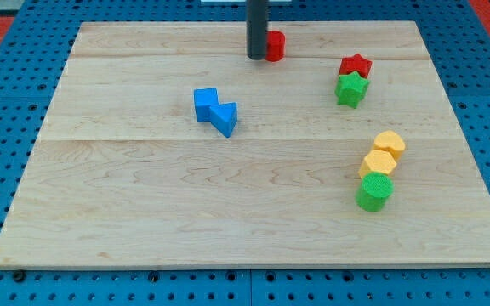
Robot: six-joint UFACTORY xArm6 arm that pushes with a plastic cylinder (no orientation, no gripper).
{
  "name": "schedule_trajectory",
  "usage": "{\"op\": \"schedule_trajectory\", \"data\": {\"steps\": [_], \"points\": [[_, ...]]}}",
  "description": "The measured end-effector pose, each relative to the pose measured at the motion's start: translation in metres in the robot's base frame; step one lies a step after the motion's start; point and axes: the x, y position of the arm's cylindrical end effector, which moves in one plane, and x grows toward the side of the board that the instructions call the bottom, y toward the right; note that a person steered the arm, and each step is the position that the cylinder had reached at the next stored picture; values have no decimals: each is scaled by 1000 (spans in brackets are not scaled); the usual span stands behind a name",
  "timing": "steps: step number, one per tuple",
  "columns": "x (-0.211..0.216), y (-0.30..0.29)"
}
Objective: Move the red circle diagonally to the blue cube
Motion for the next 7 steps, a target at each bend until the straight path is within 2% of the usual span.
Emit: {"op": "schedule_trajectory", "data": {"steps": [1,2,6,7], "points": [[23,27],[9,69],[-49,-2],[-44,89]]}}
